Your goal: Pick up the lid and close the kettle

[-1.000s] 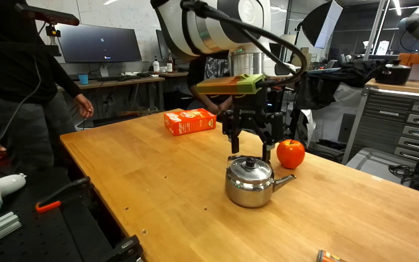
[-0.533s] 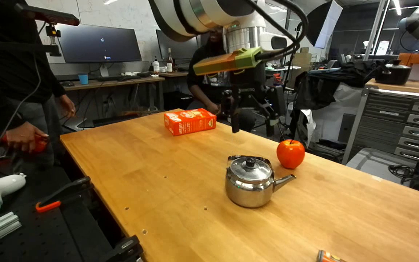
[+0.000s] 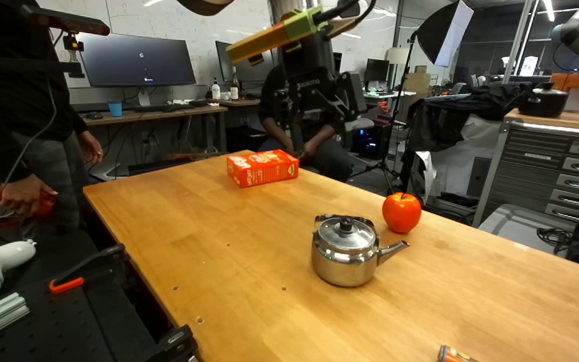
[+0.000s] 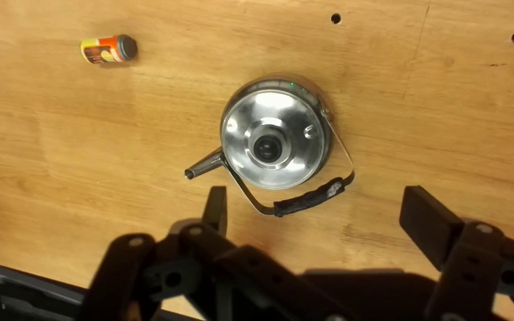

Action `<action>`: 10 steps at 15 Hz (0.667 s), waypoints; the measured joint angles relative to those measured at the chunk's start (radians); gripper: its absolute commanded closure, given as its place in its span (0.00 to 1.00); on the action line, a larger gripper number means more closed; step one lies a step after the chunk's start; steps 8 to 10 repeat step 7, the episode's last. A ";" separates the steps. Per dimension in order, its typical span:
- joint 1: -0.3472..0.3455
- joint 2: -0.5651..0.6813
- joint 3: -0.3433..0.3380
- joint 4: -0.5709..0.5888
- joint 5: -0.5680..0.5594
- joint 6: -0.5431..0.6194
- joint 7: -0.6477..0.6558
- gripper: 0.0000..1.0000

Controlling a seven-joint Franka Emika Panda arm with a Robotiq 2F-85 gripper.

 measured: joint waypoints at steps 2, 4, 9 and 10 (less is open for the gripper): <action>0.000 -0.053 0.024 -0.036 -0.014 -0.018 0.002 0.00; 0.000 -0.100 0.045 -0.070 -0.016 -0.036 0.002 0.00; 0.000 -0.108 0.050 -0.080 -0.015 -0.037 0.002 0.00; 0.000 -0.108 0.050 -0.080 -0.015 -0.037 0.002 0.00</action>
